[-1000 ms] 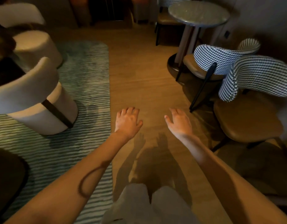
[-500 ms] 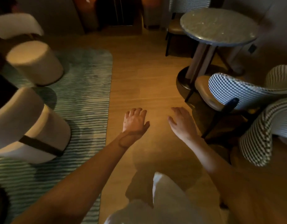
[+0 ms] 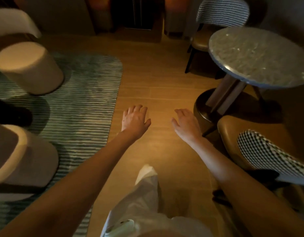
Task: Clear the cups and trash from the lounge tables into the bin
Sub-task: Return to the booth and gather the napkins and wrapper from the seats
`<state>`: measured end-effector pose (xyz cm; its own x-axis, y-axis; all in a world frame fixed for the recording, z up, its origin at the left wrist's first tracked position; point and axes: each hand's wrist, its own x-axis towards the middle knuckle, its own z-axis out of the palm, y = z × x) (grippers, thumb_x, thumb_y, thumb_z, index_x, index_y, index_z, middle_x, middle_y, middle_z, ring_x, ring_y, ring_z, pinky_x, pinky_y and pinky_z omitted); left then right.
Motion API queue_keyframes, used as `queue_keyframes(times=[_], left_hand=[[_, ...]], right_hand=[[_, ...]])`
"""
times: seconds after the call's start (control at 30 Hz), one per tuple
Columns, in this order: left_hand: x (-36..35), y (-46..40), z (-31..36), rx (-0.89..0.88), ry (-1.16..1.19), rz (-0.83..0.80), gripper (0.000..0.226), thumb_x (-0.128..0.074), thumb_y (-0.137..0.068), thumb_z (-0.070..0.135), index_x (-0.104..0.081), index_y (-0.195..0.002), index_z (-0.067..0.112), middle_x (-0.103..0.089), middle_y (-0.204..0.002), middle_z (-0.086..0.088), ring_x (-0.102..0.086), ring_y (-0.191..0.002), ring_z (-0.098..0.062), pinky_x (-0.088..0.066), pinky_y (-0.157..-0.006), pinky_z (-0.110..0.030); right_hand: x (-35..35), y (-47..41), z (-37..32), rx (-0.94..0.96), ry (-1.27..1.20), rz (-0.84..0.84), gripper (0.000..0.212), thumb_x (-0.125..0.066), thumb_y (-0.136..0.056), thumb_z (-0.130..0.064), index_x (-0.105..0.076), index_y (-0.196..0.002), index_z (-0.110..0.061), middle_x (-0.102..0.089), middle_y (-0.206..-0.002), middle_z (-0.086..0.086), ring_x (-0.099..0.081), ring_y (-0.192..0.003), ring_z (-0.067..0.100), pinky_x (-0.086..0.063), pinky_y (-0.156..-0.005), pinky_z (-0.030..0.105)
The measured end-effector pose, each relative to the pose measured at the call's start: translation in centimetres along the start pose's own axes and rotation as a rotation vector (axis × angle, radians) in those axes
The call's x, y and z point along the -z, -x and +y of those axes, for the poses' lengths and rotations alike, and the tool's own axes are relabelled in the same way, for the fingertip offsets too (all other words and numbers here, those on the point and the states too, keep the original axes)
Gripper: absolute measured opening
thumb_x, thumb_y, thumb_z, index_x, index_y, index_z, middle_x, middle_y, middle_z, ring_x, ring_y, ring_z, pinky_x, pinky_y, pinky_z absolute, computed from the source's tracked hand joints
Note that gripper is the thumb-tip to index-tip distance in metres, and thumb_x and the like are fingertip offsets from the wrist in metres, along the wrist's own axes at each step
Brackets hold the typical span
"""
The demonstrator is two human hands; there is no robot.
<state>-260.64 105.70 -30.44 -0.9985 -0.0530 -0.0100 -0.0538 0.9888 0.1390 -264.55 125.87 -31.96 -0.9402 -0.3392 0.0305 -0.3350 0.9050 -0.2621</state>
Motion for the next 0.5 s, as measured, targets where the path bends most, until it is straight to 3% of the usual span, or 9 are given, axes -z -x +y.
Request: queue_keyframes(times=[0.27,0.5], left_hand=[[2.5,-20.7,-2.9,-0.005,-0.024,-0.007,0.052,-0.048,-0.091,0.042,-0.043,-0.136,0.016,-0.045,-0.138,-0.006,-0.038,-0.128,-0.028,-0.031,-0.103,-0.042],[0.1,-37.1,-3.6,-0.005,-0.029,0.011,0.050,-0.048,-0.091,0.041,-0.048,-0.133,0.015,-0.050,-0.135,-0.008,-0.041,-0.126,-0.029,-0.028,-0.105,-0.041]], right_hand=[[1.4,-19.5,3.7,-0.081,-0.009,-0.032,0.047,-0.039,-0.099,-0.038,-0.048,-0.134,-0.008,-0.053,-0.134,0.011,-0.044,-0.128,0.028,-0.038,-0.105,0.042],[0.2,-34.8,9.3,-0.052,-0.028,-0.034,0.047,-0.039,-0.100,-0.036,-0.046,-0.139,-0.010,-0.051,-0.140,0.008,-0.037,-0.137,0.025,-0.033,-0.112,0.042]])
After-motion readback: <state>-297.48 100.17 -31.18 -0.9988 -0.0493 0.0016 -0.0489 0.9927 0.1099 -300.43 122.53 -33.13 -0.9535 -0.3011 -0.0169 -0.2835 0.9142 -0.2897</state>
